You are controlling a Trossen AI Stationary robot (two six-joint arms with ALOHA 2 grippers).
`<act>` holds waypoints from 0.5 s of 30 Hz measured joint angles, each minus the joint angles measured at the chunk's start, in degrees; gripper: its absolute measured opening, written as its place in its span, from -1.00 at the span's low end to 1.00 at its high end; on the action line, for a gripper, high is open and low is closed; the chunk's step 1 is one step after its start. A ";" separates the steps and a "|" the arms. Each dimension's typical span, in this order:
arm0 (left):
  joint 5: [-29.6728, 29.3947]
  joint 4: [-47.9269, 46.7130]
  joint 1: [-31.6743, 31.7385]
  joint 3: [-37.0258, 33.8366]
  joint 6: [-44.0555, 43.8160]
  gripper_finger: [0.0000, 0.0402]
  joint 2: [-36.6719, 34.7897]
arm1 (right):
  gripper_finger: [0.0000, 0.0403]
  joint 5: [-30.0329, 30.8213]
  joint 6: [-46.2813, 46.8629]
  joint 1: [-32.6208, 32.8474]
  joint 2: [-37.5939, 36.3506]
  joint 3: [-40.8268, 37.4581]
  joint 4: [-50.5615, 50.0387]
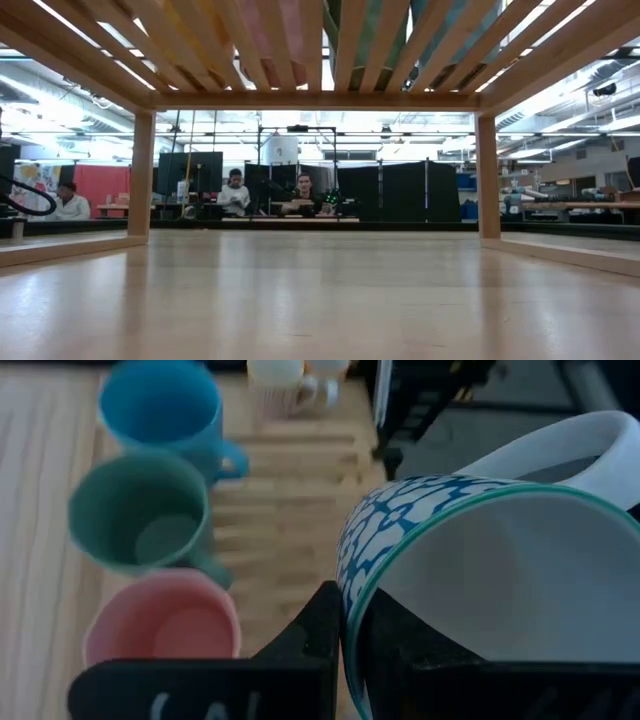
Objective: Place coffee mugs
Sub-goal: Put the blue patterned mug on the shelf
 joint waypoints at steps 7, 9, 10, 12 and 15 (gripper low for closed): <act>-0.10 -4.04 0.15 -0.04 -1.49 -0.86 2.49 | -0.55 0.00 -0.04 0.00 0.00 0.00 -0.77; -0.22 -5.12 0.17 -0.04 -1.68 -0.86 3.06 | -0.55 0.00 -0.05 0.00 0.00 0.00 -0.91; -0.19 -5.77 0.22 -0.04 -1.82 -0.86 3.31 | -0.55 0.00 -0.06 0.00 0.00 0.00 -0.91; -0.20 -6.31 0.22 -0.04 -2.21 -0.86 3.92 | -0.55 0.00 -0.06 0.00 0.00 0.00 -0.93; -0.17 -7.90 0.34 -0.04 -3.16 -0.86 4.85 | -0.56 0.00 -0.06 0.00 0.00 0.00 -0.94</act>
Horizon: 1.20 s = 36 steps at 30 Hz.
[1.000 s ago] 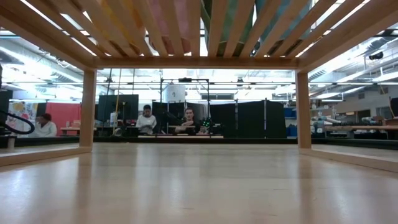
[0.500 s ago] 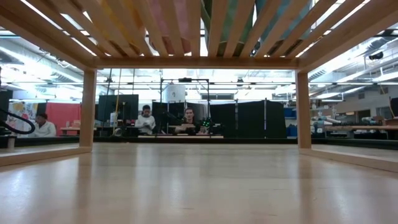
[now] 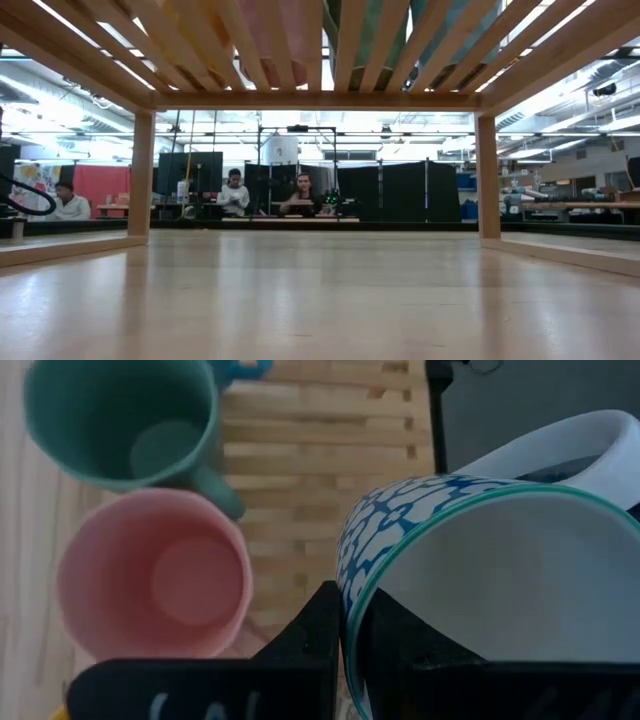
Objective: Place coffee mugs
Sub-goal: Put the blue patterned mug on the shelf
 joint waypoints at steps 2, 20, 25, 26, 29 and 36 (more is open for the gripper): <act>0.17 -0.72 0.14 0.00 -0.22 -0.86 0.39 | -0.56 0.00 0.00 0.00 0.00 0.00 0.00; 3.62 -3.52 2.61 -0.06 -1.73 -0.84 5.01 | -0.55 0.00 0.00 0.00 -0.02 -0.02 -0.70; 3.45 -3.75 2.66 -0.34 -1.75 -0.84 5.60 | -0.55 0.00 0.00 0.00 -0.02 -0.02 -0.71; 3.46 -3.59 2.66 -0.31 -1.75 -0.84 5.81 | -0.56 0.00 0.00 0.00 -0.02 -0.02 -0.74; 3.45 -3.63 2.66 -0.43 -1.75 -0.84 6.05 | -0.56 0.00 0.00 0.00 -0.02 -0.02 -0.74; 3.51 -3.28 2.61 -0.92 -1.75 -0.84 6.61 | -0.55 -0.01 0.00 0.00 -0.02 -0.02 -0.90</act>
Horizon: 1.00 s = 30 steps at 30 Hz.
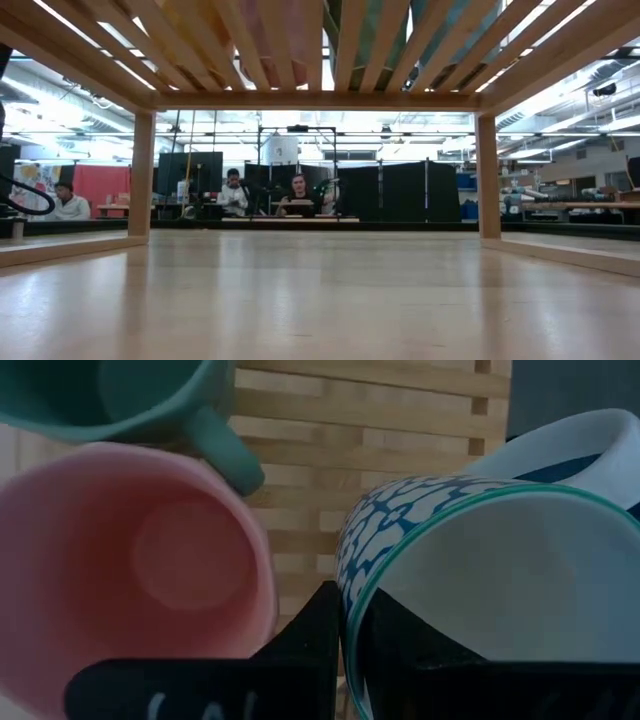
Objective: Place coffee mugs
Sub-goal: Put the blue patterned mug on the shelf
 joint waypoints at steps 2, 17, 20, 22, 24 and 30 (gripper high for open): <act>-0.04 -0.26 0.00 -0.01 0.00 -0.84 0.18 | -0.55 0.01 0.01 -0.02 0.00 0.00 0.00; -0.13 -0.79 -0.02 -0.02 0.00 -0.84 1.80 | -0.55 -0.01 0.01 -0.01 0.00 0.00 -0.22; -0.15 -0.94 -0.02 0.00 0.00 -0.84 2.11 | -0.55 -0.01 0.01 -0.01 0.00 0.00 -0.25; -0.17 -1.33 -0.22 0.00 -0.04 -0.84 2.36 | -0.55 -0.01 0.02 -0.02 0.00 0.00 -0.26; -0.19 -1.54 -0.35 0.04 -0.04 -0.84 2.67 | -0.55 -0.01 0.02 -0.01 0.00 0.00 -0.32; -0.14 -1.44 -0.66 0.07 -0.04 -0.84 2.72 | -0.55 -0.01 0.02 -0.02 0.00 0.00 -0.43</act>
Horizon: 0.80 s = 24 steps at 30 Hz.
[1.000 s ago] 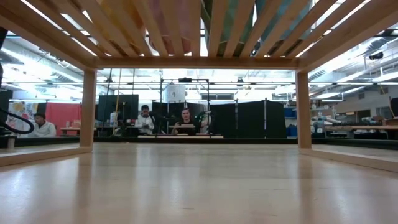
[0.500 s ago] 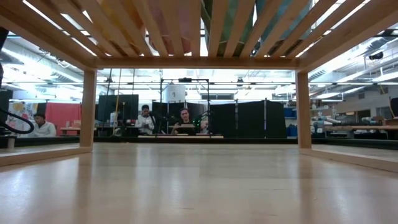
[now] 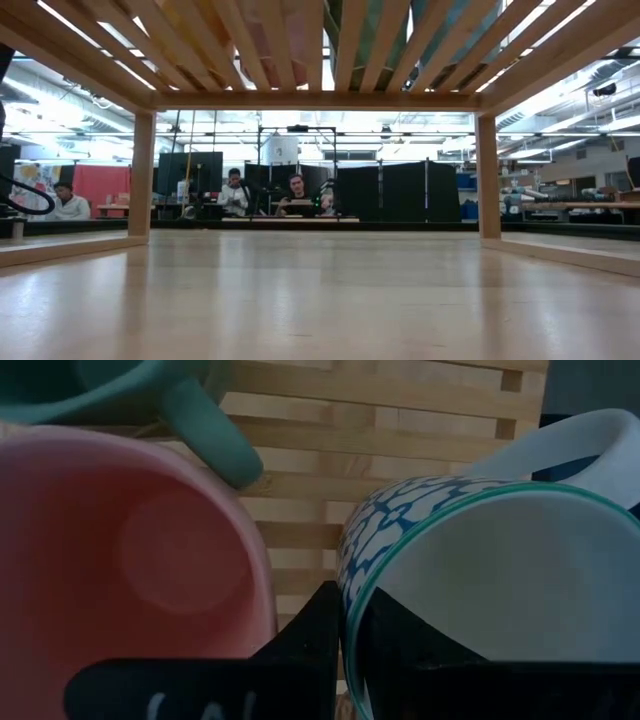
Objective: Place coffee mugs
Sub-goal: Put the blue patterned mug on the shelf
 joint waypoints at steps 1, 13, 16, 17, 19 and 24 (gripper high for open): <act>0.04 -0.04 0.00 0.00 0.00 -0.84 0.00 | -0.55 0.00 0.00 0.00 0.00 0.00 0.00; 1.37 -0.15 -0.01 -0.02 0.02 -0.84 -0.02 | -0.55 0.00 0.00 0.00 0.00 0.00 0.00; 1.47 -0.15 -0.02 -0.02 0.02 -0.84 -0.02 | -0.55 0.00 0.00 0.00 0.00 0.00 0.00; 1.49 -0.15 -0.02 -0.02 0.02 -0.84 -0.02 | -0.55 0.00 0.00 0.00 0.00 0.00 0.00; 1.49 -0.15 -0.02 -0.02 0.02 -0.84 -0.02 | -0.55 0.00 0.00 0.00 0.00 0.00 0.00; 1.49 -0.15 -0.02 -0.02 0.02 -0.84 -0.02 | -0.55 0.00 0.00 0.00 0.00 0.00 0.00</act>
